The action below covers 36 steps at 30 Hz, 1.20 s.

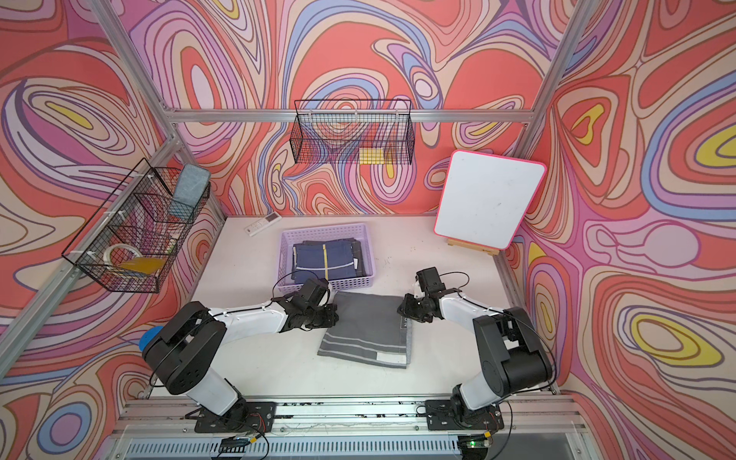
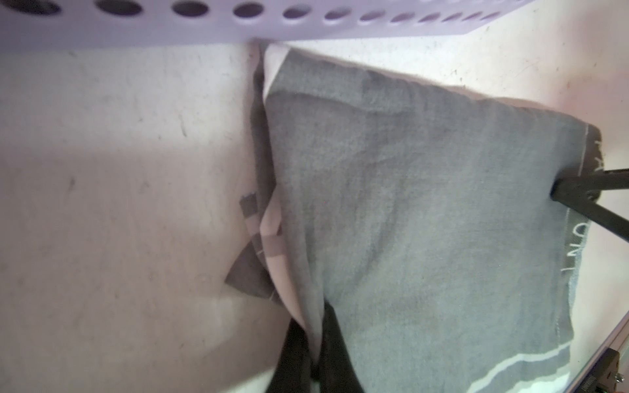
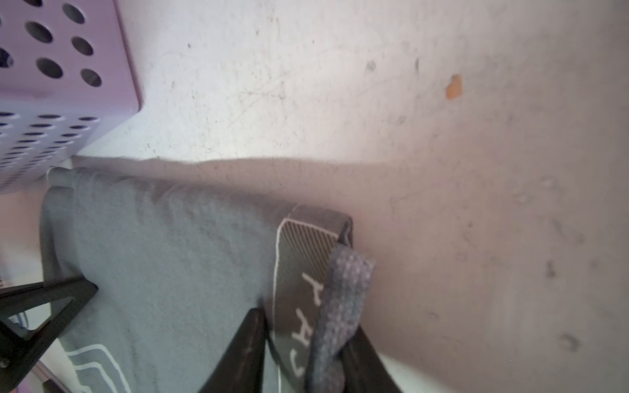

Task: Put the folded pillowcase in the basket
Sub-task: Pick up the pillowcase at the center of the board.

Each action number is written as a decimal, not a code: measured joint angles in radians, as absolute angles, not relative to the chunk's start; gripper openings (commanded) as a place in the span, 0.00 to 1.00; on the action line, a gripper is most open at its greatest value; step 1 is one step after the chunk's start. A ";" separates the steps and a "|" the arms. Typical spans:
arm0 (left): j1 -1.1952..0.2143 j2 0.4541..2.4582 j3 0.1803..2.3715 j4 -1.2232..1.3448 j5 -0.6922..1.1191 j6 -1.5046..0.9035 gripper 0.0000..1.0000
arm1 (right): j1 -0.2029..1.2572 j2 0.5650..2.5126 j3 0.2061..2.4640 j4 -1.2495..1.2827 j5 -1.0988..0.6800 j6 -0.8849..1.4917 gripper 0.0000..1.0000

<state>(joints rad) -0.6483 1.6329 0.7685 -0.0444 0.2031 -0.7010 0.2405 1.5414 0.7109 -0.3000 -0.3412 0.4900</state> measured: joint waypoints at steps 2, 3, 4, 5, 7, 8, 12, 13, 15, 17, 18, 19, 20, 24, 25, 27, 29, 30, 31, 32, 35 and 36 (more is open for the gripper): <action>-0.648 1.633 0.768 -0.041 0.204 -0.701 0.00 | 0.240 1.547 0.704 -0.290 -0.360 0.494 0.05; -0.648 1.633 0.768 -0.037 0.205 -0.701 0.00 | 0.239 1.547 0.701 -0.284 -0.366 0.498 0.00; -0.648 1.632 0.766 -0.032 0.207 -0.701 0.00 | 0.238 1.547 0.699 -0.282 -0.371 0.497 0.00; -0.648 1.631 0.763 -0.028 0.207 -0.701 0.00 | 0.237 1.546 0.698 -0.278 -0.374 0.501 0.00; -0.648 1.621 0.752 -0.017 0.211 -0.701 0.00 | 0.236 1.536 0.691 -0.275 -0.382 0.501 0.00; -0.648 1.613 0.745 -0.010 0.213 -0.701 0.00 | 0.236 1.525 0.685 -0.275 -0.384 0.501 0.00; -0.649 1.564 0.725 0.001 0.230 -0.701 0.00 | 0.236 1.434 0.666 -0.288 -0.382 0.503 0.00; -0.649 1.546 0.723 0.001 0.235 -0.700 0.00 | 0.237 1.402 0.665 -0.294 -0.381 0.503 0.00; -0.655 1.511 0.723 0.001 0.240 -0.700 0.00 | 0.237 1.342 0.665 -0.307 -0.373 0.503 0.00; -0.665 1.474 0.723 0.001 0.241 -0.700 0.00 | 0.237 1.286 0.665 -0.323 -0.359 0.503 0.00; -0.671 1.457 0.723 0.001 0.242 -0.699 0.00 | 0.237 1.258 0.665 -0.336 -0.353 0.504 0.00; -0.678 1.441 0.723 0.001 0.242 -0.698 0.00 | 0.237 1.232 0.665 -0.350 -0.346 0.505 0.00; -0.684 1.428 0.724 0.000 0.242 -0.697 0.00 | 0.237 1.212 0.665 -0.363 -0.340 0.504 0.00; -0.708 1.386 0.731 -0.012 0.239 -0.690 0.00 | 0.237 1.128 0.669 -0.429 -0.310 0.504 0.00; -0.712 1.375 0.735 -0.017 0.239 -0.688 0.00 | 0.237 1.105 0.670 -0.444 -0.302 0.504 0.00; -0.715 1.353 0.743 -0.025 0.233 -0.684 0.00 | 0.237 1.065 0.675 -0.471 -0.290 0.504 0.00; -0.717 1.322 0.753 -0.043 0.224 -0.677 0.00 | 0.237 1.031 0.686 -0.493 -0.280 0.504 0.00; -0.717 1.305 0.760 -0.053 0.216 -0.673 0.00 | 0.237 1.014 0.696 -0.497 -0.275 0.503 0.00; -0.719 1.287 0.771 -0.067 0.204 -0.668 0.00 | 0.237 0.999 0.709 -0.503 -0.270 0.503 0.00; -0.720 1.274 0.780 -0.077 0.196 -0.662 0.00 | 0.237 0.990 0.722 -0.505 -0.268 0.503 0.00; -0.720 1.237 0.828 -0.119 0.156 -0.644 0.00 | 0.237 0.984 0.776 -0.505 -0.264 0.503 0.00; -0.720 1.229 0.847 -0.130 0.144 -0.636 0.00 | 0.237 0.991 0.798 -0.503 -0.264 0.503 0.00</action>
